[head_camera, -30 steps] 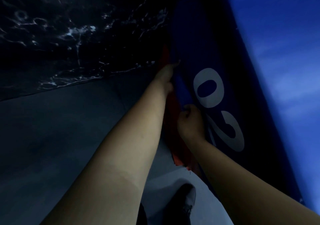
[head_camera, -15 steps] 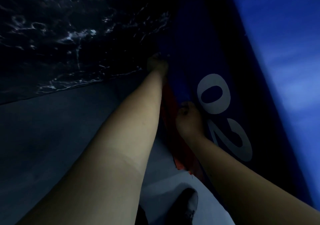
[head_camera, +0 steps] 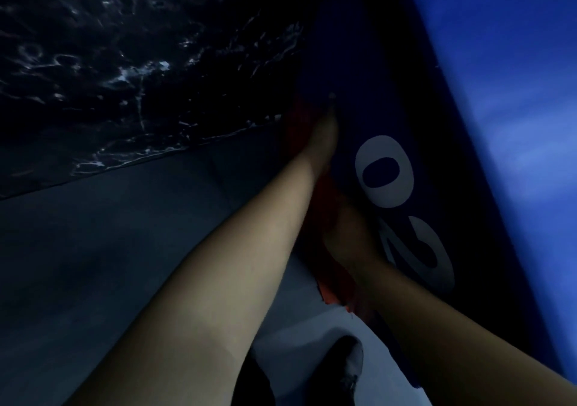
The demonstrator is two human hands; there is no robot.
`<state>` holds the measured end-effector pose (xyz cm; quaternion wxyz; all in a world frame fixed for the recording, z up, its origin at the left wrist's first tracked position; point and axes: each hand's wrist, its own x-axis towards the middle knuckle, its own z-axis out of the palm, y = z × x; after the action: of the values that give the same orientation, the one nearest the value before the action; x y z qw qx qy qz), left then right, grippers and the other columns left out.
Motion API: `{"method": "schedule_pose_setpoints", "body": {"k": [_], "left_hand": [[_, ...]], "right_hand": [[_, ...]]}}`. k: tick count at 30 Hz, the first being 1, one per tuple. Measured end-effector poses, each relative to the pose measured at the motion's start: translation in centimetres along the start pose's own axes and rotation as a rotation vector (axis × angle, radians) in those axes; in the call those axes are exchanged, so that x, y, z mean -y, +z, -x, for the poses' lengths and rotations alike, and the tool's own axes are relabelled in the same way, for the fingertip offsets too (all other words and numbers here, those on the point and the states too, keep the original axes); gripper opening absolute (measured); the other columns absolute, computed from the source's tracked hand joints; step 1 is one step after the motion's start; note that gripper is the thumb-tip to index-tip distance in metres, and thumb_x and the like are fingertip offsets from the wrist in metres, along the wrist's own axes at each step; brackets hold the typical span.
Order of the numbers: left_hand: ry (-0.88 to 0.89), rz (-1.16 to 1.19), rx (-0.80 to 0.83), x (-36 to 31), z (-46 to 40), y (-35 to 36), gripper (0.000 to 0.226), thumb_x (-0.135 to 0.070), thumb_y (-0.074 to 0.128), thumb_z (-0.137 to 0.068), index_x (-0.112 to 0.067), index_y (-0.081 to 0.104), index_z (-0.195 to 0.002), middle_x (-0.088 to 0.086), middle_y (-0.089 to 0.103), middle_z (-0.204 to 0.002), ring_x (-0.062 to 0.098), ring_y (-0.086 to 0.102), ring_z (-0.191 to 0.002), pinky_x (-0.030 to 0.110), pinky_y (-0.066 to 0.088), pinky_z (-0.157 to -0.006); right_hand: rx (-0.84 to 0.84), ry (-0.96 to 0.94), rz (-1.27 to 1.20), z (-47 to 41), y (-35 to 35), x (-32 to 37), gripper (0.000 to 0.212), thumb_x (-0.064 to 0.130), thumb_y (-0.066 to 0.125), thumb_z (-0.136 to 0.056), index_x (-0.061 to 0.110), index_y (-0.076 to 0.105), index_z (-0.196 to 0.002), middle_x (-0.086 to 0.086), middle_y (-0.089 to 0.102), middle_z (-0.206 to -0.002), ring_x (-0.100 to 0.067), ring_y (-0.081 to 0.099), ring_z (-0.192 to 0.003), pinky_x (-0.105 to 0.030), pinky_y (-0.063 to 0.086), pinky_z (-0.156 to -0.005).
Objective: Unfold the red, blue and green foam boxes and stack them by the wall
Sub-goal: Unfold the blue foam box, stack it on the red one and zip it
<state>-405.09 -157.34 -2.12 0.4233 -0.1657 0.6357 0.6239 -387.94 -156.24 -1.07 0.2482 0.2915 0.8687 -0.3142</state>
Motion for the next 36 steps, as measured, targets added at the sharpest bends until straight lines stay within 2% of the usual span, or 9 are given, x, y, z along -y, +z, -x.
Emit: {"method": "schedule_pose_setpoints", "body": {"k": [2, 5, 8, 12, 17, 23, 27, 32, 36], "left_hand": [[-0.046, 0.218, 0.183, -0.7, 3.0, 0.8, 0.07, -0.056, 0.022, -0.107, -0.012, 0.016, -0.161, 0.012, 0.032, -0.162, 0.029, 0.037, -0.145, 0.042, 0.03, -0.118], [-0.053, 0.276, 0.164, -1.1, 3.8, 0.0, 0.071, -0.057, 0.022, -0.106, -0.014, 0.012, -0.162, 0.011, 0.024, -0.166, 0.028, 0.031, -0.149, 0.042, 0.025, -0.121], [-0.062, 0.186, 0.176, 1.7, 6.6, 0.1, 0.07, -0.06, 0.019, -0.105, -0.018, 0.016, -0.162, 0.009, 0.029, -0.164, 0.027, 0.034, -0.148, 0.041, 0.026, -0.122], [-0.176, 0.149, 0.281, 9.1, 11.3, 2.0, 0.079, -0.074, 0.018, -0.098, -0.027, 0.018, -0.161, 0.004, 0.029, -0.165, 0.026, 0.032, -0.149, 0.046, 0.023, -0.124], [-0.302, 0.231, 0.284, 16.0, 15.9, 4.5, 0.085, -0.079, 0.024, -0.093, -0.029, 0.019, -0.161, 0.005, 0.029, -0.165, 0.027, 0.034, -0.148, 0.039, 0.033, -0.119], [-0.215, 0.291, 0.232, 17.8, 19.0, 6.9, 0.09, -0.084, 0.028, -0.089, -0.027, 0.028, -0.159, 0.007, 0.036, -0.162, 0.026, 0.039, -0.145, 0.048, 0.027, -0.124], [-0.21, 0.218, 0.07, 18.2, 20.8, 7.8, 0.086, -0.079, 0.021, -0.094, -0.025, 0.021, -0.161, 0.005, 0.03, -0.164, 0.026, 0.03, -0.15, 0.048, 0.02, -0.125], [-0.314, 0.159, -0.019, 20.8, 24.2, 9.9, 0.086, -0.076, 0.026, -0.095, -0.017, 0.031, -0.158, 0.007, 0.043, -0.157, 0.029, 0.048, -0.138, 0.048, 0.035, -0.119], [-0.369, 0.142, 0.039, 22.0, 26.1, 11.5, 0.084, -0.074, 0.027, -0.097, -0.02, 0.024, -0.161, 0.006, 0.034, -0.163, 0.027, 0.039, -0.146, 0.045, 0.028, -0.123]], "right_hand": [[0.111, -0.012, 0.111, 0.4, 0.3, -1.2, 0.048, 0.011, 0.05, -0.105, 0.005, 0.038, -0.151, -0.011, 0.05, -0.145, -0.026, 0.049, -0.127, -0.015, 0.031, -0.093], [0.183, -0.036, 0.381, 2.0, 0.4, -2.6, 0.062, 0.018, 0.058, -0.102, 0.0, 0.03, -0.155, -0.018, 0.036, -0.159, -0.03, 0.037, -0.144, -0.027, 0.023, -0.118], [0.176, -0.123, 0.67, 4.4, 1.1, -3.9, 0.101, 0.041, 0.097, -0.053, -0.007, 0.059, -0.133, -0.029, 0.058, -0.136, -0.043, 0.057, -0.127, -0.053, 0.044, -0.109], [0.417, -0.126, 0.794, 8.1, 0.7, -5.3, 0.081, 0.034, 0.05, -0.103, 0.008, -0.001, -0.16, -0.022, 0.008, -0.166, -0.012, 0.021, -0.148, -0.022, 0.016, -0.123], [0.511, -0.124, 1.409, 12.1, 1.6, -8.6, 0.09, 0.053, 0.036, -0.103, 0.006, -0.022, -0.154, -0.016, -0.013, -0.167, -0.034, -0.01, -0.155, -0.046, -0.008, -0.125], [0.478, -0.07, 1.546, 16.5, 3.3, -11.3, 0.082, 0.049, 0.037, -0.105, 0.007, -0.009, -0.159, -0.02, -0.004, -0.167, -0.043, 0.0, -0.152, -0.053, 0.006, -0.123], [0.488, -0.165, 1.65, 18.6, 2.1, -12.8, 0.089, 0.057, 0.035, -0.102, 0.008, -0.014, -0.158, -0.019, -0.009, -0.167, -0.043, -0.009, -0.153, -0.056, -0.007, -0.122], [0.642, -0.258, 1.56, 19.6, 2.0, -15.2, 0.084, 0.055, 0.04, -0.101, 0.011, 0.001, -0.161, -0.011, 0.002, -0.169, -0.031, -0.004, -0.156, -0.05, -0.011, -0.124], [0.775, -0.068, 1.072, 20.8, 2.4, -16.0, 0.07, 0.04, 0.054, -0.1, 0.015, 0.024, -0.158, -0.007, 0.03, -0.162, -0.026, 0.028, -0.148, -0.041, 0.026, -0.121]]}}
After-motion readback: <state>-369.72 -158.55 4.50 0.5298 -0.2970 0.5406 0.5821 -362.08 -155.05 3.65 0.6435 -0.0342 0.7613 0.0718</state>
